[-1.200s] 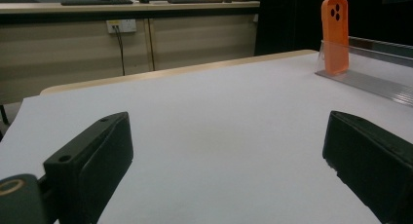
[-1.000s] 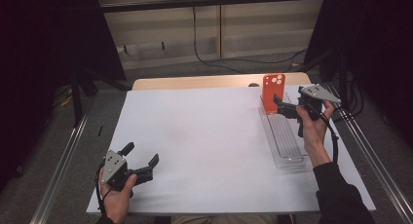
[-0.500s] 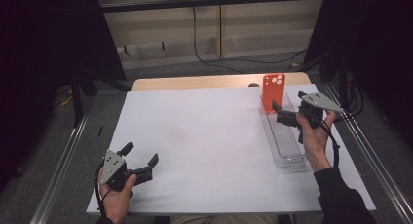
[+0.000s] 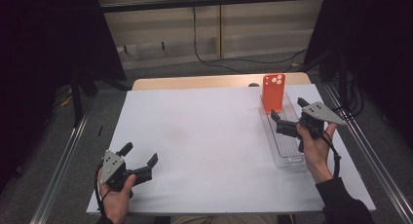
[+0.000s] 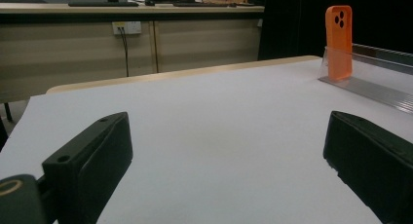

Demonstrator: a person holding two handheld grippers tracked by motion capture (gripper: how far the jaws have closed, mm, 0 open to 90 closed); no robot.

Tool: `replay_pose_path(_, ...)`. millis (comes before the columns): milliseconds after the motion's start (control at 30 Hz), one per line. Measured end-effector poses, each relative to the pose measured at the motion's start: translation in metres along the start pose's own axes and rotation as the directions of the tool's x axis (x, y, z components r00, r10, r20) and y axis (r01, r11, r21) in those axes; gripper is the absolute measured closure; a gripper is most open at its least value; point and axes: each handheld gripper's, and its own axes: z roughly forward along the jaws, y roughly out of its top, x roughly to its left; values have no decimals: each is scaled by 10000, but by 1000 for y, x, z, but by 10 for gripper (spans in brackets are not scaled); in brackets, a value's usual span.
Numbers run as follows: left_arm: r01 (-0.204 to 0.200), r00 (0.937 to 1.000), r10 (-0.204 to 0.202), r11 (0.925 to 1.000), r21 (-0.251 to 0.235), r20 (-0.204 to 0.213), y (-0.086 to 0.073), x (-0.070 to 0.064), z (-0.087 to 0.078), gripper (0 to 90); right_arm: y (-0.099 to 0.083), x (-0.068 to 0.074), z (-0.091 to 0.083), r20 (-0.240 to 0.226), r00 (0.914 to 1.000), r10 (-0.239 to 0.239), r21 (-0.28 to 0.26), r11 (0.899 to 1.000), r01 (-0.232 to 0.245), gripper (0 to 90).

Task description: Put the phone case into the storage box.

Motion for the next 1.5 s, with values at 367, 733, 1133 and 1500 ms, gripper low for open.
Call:
replay_pose_path(367, 69, 10000, -69, 10000, -15, -41, 0, 0, 0, 39, -8, 6, -25, 54, 9999, -139, -59, 9999, 140, 10)
replay_pose_path(733, 105, 9999, -105, 9999, -49, -99, 0, 0, -1, 39, -18, 7, -50, 287, 9995, -111, -111, 9999, 114, 10)
replay_pose_path(1133, 67, 9999, -67, 10000, -66, -91, 1, -1, -2, 39, -37, 11, -68, 482, 9987, -171, 2, 9999, 171, 9)
replay_pose_path(1500, -19, 10000, 19, 10000, -89, -76, 0, -1, -5, 39, -52, 20, -85, 504, 9987, -103, -88, 9999, 108, 7)
